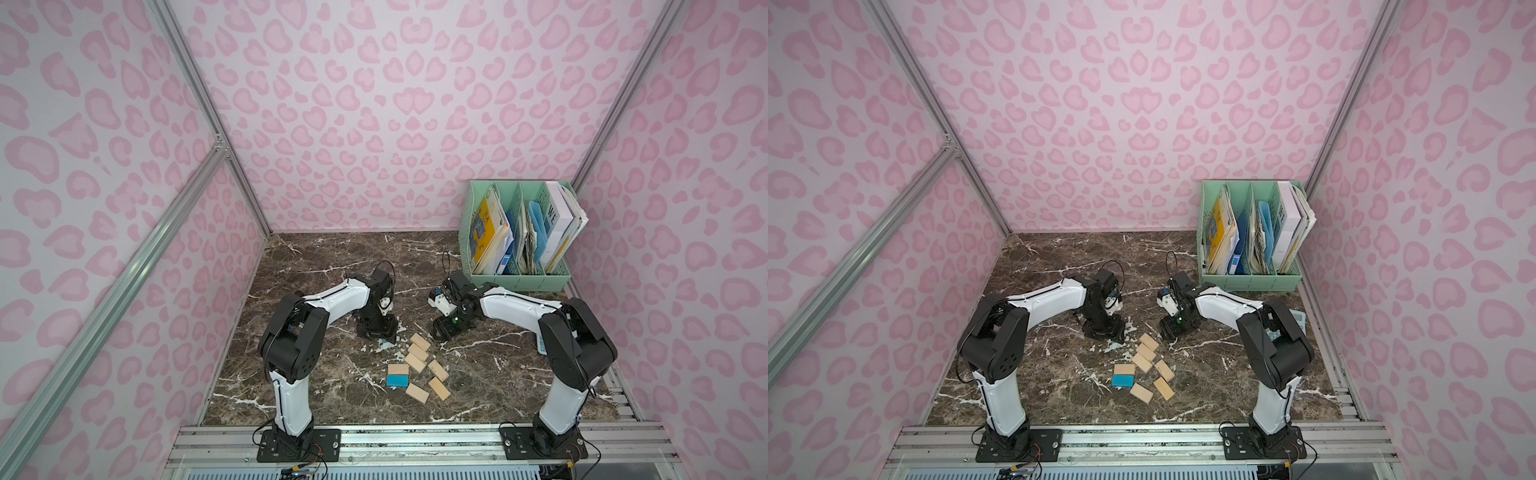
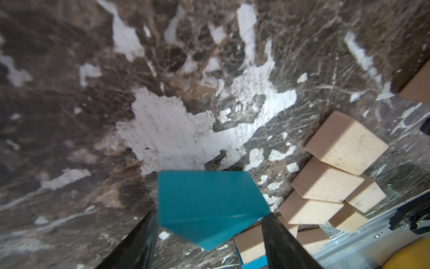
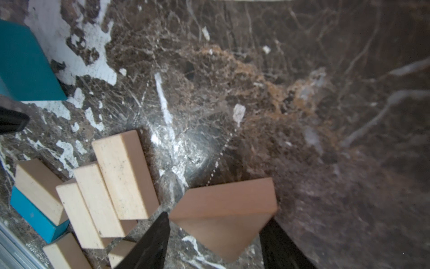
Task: Assemble a carrot with building blocks
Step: Move the building block to the center of the board.
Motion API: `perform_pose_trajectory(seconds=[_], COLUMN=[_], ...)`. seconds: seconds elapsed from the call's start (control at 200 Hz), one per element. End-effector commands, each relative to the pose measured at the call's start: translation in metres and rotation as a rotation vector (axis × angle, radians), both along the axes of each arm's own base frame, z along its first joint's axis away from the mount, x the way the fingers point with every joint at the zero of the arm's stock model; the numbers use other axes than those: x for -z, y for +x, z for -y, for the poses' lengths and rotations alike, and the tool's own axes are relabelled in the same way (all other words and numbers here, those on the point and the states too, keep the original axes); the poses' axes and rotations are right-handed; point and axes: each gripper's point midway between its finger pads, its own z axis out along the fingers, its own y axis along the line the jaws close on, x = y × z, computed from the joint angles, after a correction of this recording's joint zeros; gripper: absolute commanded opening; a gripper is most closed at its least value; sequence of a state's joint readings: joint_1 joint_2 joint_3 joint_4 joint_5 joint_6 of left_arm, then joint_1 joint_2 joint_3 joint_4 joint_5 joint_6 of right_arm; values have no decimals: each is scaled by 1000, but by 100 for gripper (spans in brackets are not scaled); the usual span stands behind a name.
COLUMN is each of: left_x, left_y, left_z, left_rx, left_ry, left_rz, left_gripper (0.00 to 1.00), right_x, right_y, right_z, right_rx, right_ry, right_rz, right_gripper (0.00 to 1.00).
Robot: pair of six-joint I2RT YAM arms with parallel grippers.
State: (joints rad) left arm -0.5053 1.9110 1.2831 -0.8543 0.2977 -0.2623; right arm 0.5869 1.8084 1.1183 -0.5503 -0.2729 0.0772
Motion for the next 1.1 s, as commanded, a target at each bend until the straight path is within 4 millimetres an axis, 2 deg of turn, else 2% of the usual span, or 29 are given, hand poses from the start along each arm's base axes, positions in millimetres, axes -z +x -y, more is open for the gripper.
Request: perform_pose_trajectory(seconds=[0.0, 0.185, 0.27, 0.536, 0.811, 1.097], left_x=[2, 3, 4, 10, 8, 7], left_y=[3, 10, 9, -2, 1, -6], left_z=[-2, 1, 2, -4, -4, -4], left_rx=[15, 33, 45, 79, 98, 78], left_ry=[22, 29, 29, 62, 72, 58], left_rz=[4, 10, 2, -15, -15, -21], left_gripper=[72, 67, 59, 59, 56, 42], right_x=[0, 4, 5, 8, 10, 9], right_y=[0, -1, -1, 2, 2, 3], right_z=[2, 3, 4, 5, 6, 6], right_rx=[-2, 2, 7, 13, 13, 20], right_ry=[-17, -24, -26, -38, -49, -46], right_rz=[0, -11, -12, -9, -11, -11], right_gripper=[61, 55, 54, 54, 54, 54])
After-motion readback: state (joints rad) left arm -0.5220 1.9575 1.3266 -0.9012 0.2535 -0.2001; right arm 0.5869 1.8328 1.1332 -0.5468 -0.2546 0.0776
